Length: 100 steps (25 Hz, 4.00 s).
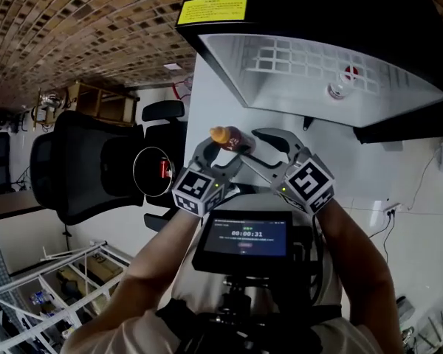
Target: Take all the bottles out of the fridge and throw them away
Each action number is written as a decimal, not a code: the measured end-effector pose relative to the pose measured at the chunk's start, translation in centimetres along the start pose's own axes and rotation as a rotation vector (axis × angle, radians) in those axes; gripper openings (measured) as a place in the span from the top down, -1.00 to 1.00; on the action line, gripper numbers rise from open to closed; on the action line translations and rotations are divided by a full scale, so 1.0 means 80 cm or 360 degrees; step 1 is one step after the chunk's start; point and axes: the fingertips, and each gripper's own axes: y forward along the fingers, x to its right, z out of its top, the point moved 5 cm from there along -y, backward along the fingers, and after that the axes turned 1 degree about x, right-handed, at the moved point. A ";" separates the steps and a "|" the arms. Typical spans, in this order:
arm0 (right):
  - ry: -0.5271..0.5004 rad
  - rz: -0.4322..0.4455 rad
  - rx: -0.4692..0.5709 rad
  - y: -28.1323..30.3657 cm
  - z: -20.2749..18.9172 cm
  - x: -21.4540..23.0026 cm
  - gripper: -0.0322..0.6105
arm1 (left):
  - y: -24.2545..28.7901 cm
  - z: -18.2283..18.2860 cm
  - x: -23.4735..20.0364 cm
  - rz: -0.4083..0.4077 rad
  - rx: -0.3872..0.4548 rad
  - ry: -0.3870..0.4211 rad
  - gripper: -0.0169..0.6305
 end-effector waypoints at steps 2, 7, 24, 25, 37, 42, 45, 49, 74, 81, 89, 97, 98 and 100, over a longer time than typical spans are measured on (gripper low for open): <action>-0.0021 0.0052 -0.0027 0.025 0.004 -0.009 0.08 | -0.011 -0.005 -0.003 0.0014 0.0004 0.0000 0.09; -0.0085 0.0214 -0.0129 0.079 0.006 -0.039 0.08 | -0.040 -0.018 -0.015 0.0093 0.0023 -0.0033 0.09; -0.0142 0.0605 -0.0241 0.216 -0.007 -0.122 0.08 | -0.178 -0.111 -0.129 0.0615 0.0062 -0.0389 0.09; -0.0144 0.0632 -0.0242 0.224 -0.009 -0.128 0.09 | -0.187 -0.118 -0.136 0.0642 0.0060 -0.0412 0.09; -0.0100 0.0651 -0.0400 0.288 -0.027 -0.159 0.88 | -0.289 -0.237 -0.235 0.0974 -0.0106 -0.0649 0.09; -0.0055 0.0610 -0.0450 0.301 -0.038 -0.156 0.88 | -0.309 -0.287 -0.279 0.1079 -0.0300 -0.0650 0.09; -0.0024 0.0633 -0.0528 0.308 -0.040 -0.163 0.88 | -0.306 -0.317 -0.302 0.1060 -0.0436 -0.0634 0.09; 0.0002 0.0609 -0.0548 0.314 -0.047 -0.162 0.88 | -0.288 -0.357 -0.325 0.0943 -0.0619 -0.0564 0.09; 0.0110 0.0781 -0.0728 0.433 -0.137 -0.234 0.88 | -0.213 -0.501 -0.367 0.0523 -0.1354 -0.0807 0.08; 0.0170 0.0752 -0.0747 0.435 -0.145 -0.230 0.88 | -0.197 -0.565 -0.348 0.0296 -0.1689 -0.1063 0.07; 0.0197 0.0703 -0.0699 0.426 -0.138 -0.213 0.88 | -0.196 -0.578 -0.339 0.0277 -0.1799 -0.1218 0.03; 0.0160 0.0619 -0.0600 0.402 -0.106 -0.194 0.88 | -0.220 -0.516 -0.363 0.0441 -0.1571 -0.1144 0.15; 0.0151 0.0607 -0.0591 0.396 -0.102 -0.191 0.88 | -0.226 -0.506 -0.360 0.0460 -0.1535 -0.1120 0.22; 0.0136 0.0588 -0.0564 0.382 -0.092 -0.188 0.88 | -0.238 -0.481 -0.351 0.0497 -0.1443 -0.1046 0.35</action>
